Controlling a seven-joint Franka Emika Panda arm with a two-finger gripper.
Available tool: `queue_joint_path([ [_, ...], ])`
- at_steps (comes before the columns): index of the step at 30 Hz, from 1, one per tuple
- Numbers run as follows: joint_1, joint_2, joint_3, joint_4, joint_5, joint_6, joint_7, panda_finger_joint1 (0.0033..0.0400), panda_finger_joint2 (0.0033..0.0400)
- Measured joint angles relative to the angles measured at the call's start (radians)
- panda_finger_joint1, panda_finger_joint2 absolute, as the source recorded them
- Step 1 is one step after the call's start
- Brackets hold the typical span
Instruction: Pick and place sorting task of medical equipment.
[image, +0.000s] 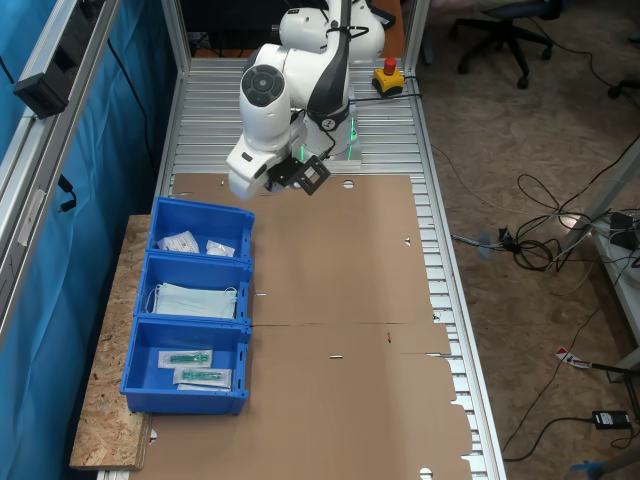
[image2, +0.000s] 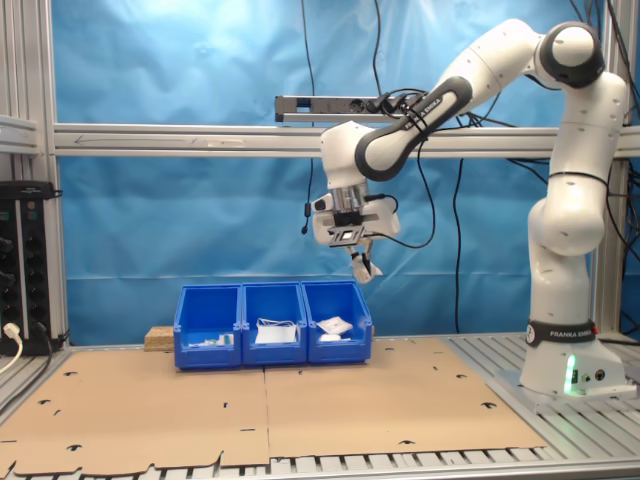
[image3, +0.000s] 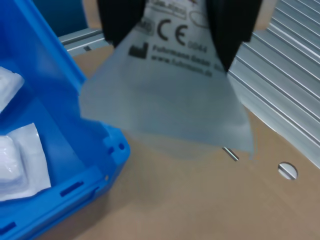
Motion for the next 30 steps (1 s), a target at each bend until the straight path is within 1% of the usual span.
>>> queue_joint_path([
  [9,-0.025,0.105,-0.03,0.044,-0.006,0.108,0.0,0.0069,0.0069],
  [13,-0.029,0.15,-0.051,0.059,-0.007,0.168,0.0,0.0069,0.0069],
  [14,-0.03,0.171,-0.062,0.066,-0.008,0.199,0.0,0.0069,0.0069],
  [18,-0.031,0.214,-0.087,0.081,-0.009,0.254,0.0,0.0069,0.0069],
  [24,-0.038,0.264,-0.118,0.095,-0.009,0.317,0.0,0.0069,0.0069],
  [30,-0.043,0.295,-0.14,0.103,-0.009,0.358,0.0,0.0069,0.0069],
])
